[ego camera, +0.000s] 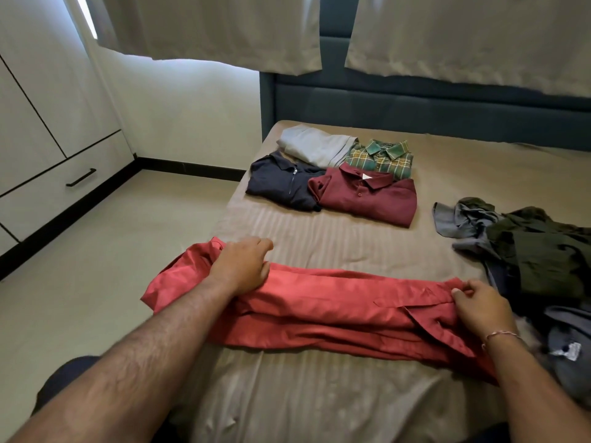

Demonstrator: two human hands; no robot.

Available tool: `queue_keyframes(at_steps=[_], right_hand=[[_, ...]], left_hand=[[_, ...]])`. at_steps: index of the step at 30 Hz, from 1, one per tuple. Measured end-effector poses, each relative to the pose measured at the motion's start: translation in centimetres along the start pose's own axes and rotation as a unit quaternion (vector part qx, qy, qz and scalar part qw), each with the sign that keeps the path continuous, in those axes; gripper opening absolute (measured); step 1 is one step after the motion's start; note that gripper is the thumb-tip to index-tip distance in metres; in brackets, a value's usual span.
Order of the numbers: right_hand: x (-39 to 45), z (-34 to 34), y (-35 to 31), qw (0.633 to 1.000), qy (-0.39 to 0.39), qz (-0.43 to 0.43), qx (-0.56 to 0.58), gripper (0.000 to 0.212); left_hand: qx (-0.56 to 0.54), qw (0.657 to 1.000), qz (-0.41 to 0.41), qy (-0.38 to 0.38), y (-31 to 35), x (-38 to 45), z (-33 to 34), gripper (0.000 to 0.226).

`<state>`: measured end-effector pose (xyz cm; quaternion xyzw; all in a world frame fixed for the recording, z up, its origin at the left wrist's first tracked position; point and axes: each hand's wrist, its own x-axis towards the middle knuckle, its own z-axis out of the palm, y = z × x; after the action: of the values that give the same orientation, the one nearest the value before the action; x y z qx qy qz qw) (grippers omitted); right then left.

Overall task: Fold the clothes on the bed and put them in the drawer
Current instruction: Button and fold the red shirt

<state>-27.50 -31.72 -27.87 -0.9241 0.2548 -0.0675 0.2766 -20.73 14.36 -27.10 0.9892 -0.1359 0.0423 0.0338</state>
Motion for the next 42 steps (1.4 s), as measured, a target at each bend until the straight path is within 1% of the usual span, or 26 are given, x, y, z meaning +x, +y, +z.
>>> queue_keyframes(at_steps=[2, 4, 6, 7, 8, 9, 10, 11, 12, 13, 14, 16, 18, 20, 22, 24, 25, 27, 29, 32, 33, 34, 35, 36, 39, 42], right_hand=[[-0.1, -0.2, 0.0, 0.999, 0.012, 0.005, 0.032, 0.013], [0.2, -0.4, 0.4, 0.999, 0.03, -0.018, 0.034, 0.028], [0.4, -0.6, 0.4, 0.993, 0.051, -0.109, 0.005, 0.039], [0.3, -0.6, 0.1, 0.985, 0.043, -0.17, -0.004, 0.041], [0.0, -0.7, -0.5, 0.972, 0.012, -0.235, -0.015, 0.043], [-0.4, -0.8, -1.3, 0.954, -0.046, -0.295, -0.037, 0.048], [-1.2, -0.9, -2.4, 0.932, -0.117, -0.333, -0.085, 0.056], [-1.8, -0.7, -3.0, 0.91, -0.18, -0.343, -0.15, 0.063], [-2.2, -0.4, -3.3, 0.889, -0.224, -0.334, -0.218, 0.065], [-2.3, -0.2, -3.0, 0.877, -0.247, -0.312, -0.271, 0.06], [-2.1, -0.2, -2.8, 0.877, -0.258, -0.281, -0.291, 0.05], [-1.6, -0.7, -2.0, 0.91, -0.253, -0.224, -0.24, 0.029], [-0.7, -1.3, -0.8, 0.95, -0.206, -0.17, -0.162, 0.02], [-0.1, -1.9, 0.1, 0.98, -0.14, -0.12, -0.077, 0.019], [0.0, -2.2, 0.8, 0.994, -0.089, -0.049, -0.048, 0.014], [0.0, -2.2, 1.4, 0.996, -0.063, 0.017, -0.053, 0.013], [0.0, -2.1, 1.6, 0.995, -0.052, 0.043, -0.074, 0.021], [-0.1, -1.9, 1.9, 0.988, -0.049, 0.092, -0.115, 0.055], [-0.2, -1.7, 1.9, 0.988, -0.057, 0.126, -0.075, 0.076], [-0.3, -1.7, 1.9, 0.984, -0.066, 0.164, 0.007, 0.099], [-0.4, -1.8, 2.1, 0.982, -0.074, 0.172, 0.034, 0.105], [-0.5, -1.8, 2.2, 0.978, -0.085, 0.178, 0.061, 0.104], [-0.7, -2.1, 2.2, 0.976, -0.099, 0.179, 0.08, 0.095], [-0.8, -2.3, 2.2, 0.972, -0.113, 0.182, 0.095, 0.08], [-1.6, -3.2, 1.8, 0.958, -0.17, 0.172, 0.152, 0.04], [-1.9, -3.1, 1.3, 0.956, -0.175, 0.137, 0.194, 0.024]], left_hand=[[0.033, 0.998, 0.015, 0.043, 1.2, -0.1, 0.4, 0.054], [0.014, 0.996, 0.039, 0.08, 3.6, -0.3, 0.4, 0.059], [-0.034, 0.99, 0.091, 0.099, 6.5, -0.7, 0.4, 0.06], [-0.056, 0.985, 0.128, 0.098, 8.2, -1.0, 0.6, 0.059], [-0.071, 0.979, 0.169, 0.087, 9.8, -1.3, 1.0, 0.059], [-0.08, 0.972, 0.208, 0.071, 11.5, -1.7, 1.5, 0.061], [-0.089, 0.965, 0.24, 0.05, 13.3, -2.2, 2.1, 0.063], [-0.096, 0.961, 0.258, 0.024, 14.7, -2.6, 2.6, 0.066], [-0.102, 0.96, 0.261, -0.004, 16.0, -3.0, 3.1, 0.069], [-0.106, 0.962, 0.251, -0.033, 17.1, -3.3, 3.5, 0.073], [-0.107, 0.965, 0.233, -0.056, 17.8, -3.4, 3.9, 0.075], [-0.097, 0.971, 0.204, -0.082, 18.2, -3.3, 4.4, 0.077], [-0.081, 0.973, 0.193, -0.101, 18.0, -3.1, 4.9, 0.078], [-0.072, 0.971, 0.194, -0.12, 17.5, -2.9, 5.4, 0.077], [-0.07, 0.969, 0.196, -0.13, 17.2, -2.8, 5.9, 0.078], [-0.073, 0.969, 0.192, -0.139, 17.3, -2.6, 5.8, 0.079], [-0.076, 0.968, 0.189, -0.145, 17.5, -2.5, 5.5, 0.08], [-0.091, 0.968, 0.186, -0.14, 18.3, -2.4, 4.9, 0.081], [-0.113, 0.966, 0.208, -0.102, 19.4, -2.5, 4.6, 0.08], [-0.137, 0.954, 0.261, -0.05, 21.8, -2.8, 4.7, 0.08], [-0.141, 0.951, 0.272, -0.048, 22.8, -2.8, 4.8, 0.082], [-0.145, 0.949, 0.274, -0.053, 23.6, -2.9, 4.9, 0.084], [-0.148, 0.95, 0.269, -0.064, 24.4, -2.9, 5.0, 0.086], [-0.152, 0.951, 0.257, -0.08, 25.2, -2.9, 5.1, 0.087], [-0.174, 0.957, 0.191, -0.133, 26.8, -2.9, 5.4, 0.087], [-0.177, 0.964, 0.15, -0.129, 27.5, -2.6, 6.0, 0.082]])
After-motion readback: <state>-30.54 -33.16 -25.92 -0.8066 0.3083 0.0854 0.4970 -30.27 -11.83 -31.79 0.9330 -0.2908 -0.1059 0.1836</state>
